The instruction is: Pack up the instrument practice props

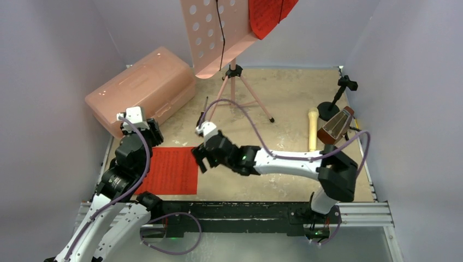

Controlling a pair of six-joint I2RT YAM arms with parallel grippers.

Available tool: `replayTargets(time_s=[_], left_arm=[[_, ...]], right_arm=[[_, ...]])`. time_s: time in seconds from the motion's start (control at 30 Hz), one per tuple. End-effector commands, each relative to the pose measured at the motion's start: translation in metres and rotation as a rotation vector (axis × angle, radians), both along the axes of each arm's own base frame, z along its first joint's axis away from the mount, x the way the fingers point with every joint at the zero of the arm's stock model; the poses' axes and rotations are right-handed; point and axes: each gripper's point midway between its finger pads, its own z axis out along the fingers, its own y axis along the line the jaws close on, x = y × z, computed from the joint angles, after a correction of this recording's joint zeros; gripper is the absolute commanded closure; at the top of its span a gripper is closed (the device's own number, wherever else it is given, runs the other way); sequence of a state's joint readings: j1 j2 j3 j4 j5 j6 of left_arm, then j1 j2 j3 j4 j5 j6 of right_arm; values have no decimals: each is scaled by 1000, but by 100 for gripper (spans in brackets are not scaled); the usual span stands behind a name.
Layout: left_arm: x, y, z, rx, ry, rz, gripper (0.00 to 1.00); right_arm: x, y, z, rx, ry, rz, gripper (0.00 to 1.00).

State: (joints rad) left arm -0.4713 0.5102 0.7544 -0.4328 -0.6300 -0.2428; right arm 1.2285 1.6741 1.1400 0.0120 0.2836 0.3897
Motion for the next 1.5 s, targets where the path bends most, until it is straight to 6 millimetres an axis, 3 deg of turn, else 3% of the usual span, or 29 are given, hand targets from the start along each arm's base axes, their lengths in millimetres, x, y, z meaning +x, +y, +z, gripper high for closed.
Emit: replayTargets(time_s=[0.0,0.33,0.53,0.7,0.9,1.23,1.47], left_arm=[[7,-5,4,4,-18,-17,49],[19,-29,3,11,-3,-132,31],[27,-39,1,36,10,-180,30],[27,-38,-2,44,7,-181,29],[28,-40,-4,48,11,-188,28],[31,-40,-7,56,23,-190,28],[32,-41,-9,58,31,-195,27]], right_arm=[[80,-59,42,10,-172,-159,12],[180,-169,148,167,-496,-384,8],[222,-195,181,339,-614,-304,8],[232,-176,206,450,-763,-168,8],[259,-164,216,544,-833,-95,8],[267,-144,238,618,-920,19,12],[285,-135,246,629,-940,25,16]])
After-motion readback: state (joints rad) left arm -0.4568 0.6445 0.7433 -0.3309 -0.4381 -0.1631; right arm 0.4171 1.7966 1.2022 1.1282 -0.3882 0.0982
